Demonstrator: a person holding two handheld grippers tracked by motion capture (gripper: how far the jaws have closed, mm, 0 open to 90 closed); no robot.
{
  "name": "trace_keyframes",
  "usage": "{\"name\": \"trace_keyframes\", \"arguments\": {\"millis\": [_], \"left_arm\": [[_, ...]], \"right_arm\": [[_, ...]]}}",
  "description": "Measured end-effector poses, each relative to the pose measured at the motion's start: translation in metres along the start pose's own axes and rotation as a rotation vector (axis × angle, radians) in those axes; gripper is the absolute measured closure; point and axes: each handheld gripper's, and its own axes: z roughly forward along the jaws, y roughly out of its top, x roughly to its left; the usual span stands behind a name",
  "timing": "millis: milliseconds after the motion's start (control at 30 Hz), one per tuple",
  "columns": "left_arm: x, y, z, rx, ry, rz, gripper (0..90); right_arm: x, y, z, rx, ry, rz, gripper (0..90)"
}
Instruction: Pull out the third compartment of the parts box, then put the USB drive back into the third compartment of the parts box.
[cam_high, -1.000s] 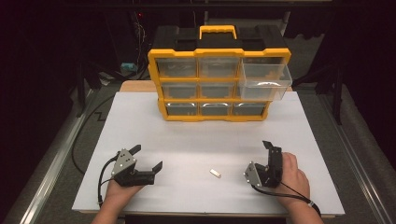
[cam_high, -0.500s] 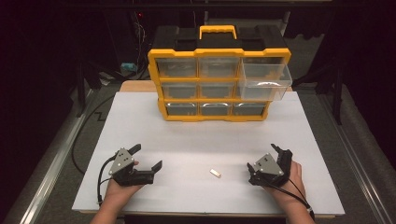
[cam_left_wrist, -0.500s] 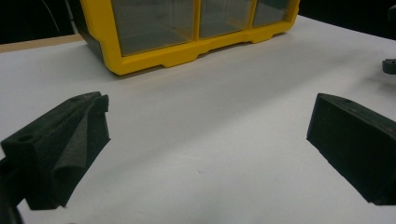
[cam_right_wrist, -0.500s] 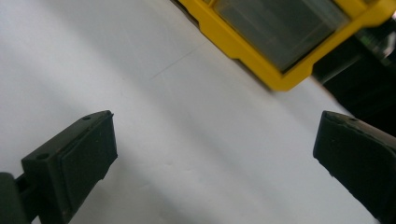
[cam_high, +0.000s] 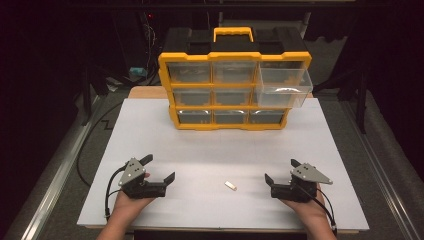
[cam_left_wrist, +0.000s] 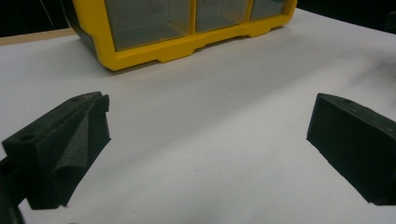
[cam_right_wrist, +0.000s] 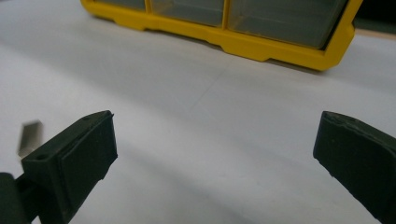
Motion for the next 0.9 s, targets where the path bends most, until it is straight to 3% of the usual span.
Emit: {"name": "trace_keyframes", "arguments": {"millis": [133, 233, 400, 533, 900], "left_arm": [[0.001, 0.0, 0.0, 0.008, 0.024, -0.016, 0.4], [0.003, 0.0, -0.001, 0.013, 0.031, -0.022, 0.4], [0.003, 0.0, 0.001, 0.021, 0.03, -0.022, 0.4], [0.002, 0.0, 0.003, 0.012, 0.028, -0.018, 0.4], [0.0, 0.0, 0.001, 0.011, 0.028, -0.011, 0.4]], "right_arm": [[-0.004, 0.0, 0.002, -0.022, 0.042, 0.127, 0.3], [-0.006, -0.001, 0.001, -0.027, 0.049, 0.143, 0.3], [-0.004, 0.002, -0.002, -0.051, 0.011, 0.117, 0.3], [-0.004, 0.003, -0.001, -0.038, 0.003, 0.093, 0.3], [0.005, 0.006, 0.005, 0.062, 0.017, 0.014, 0.3]]}}
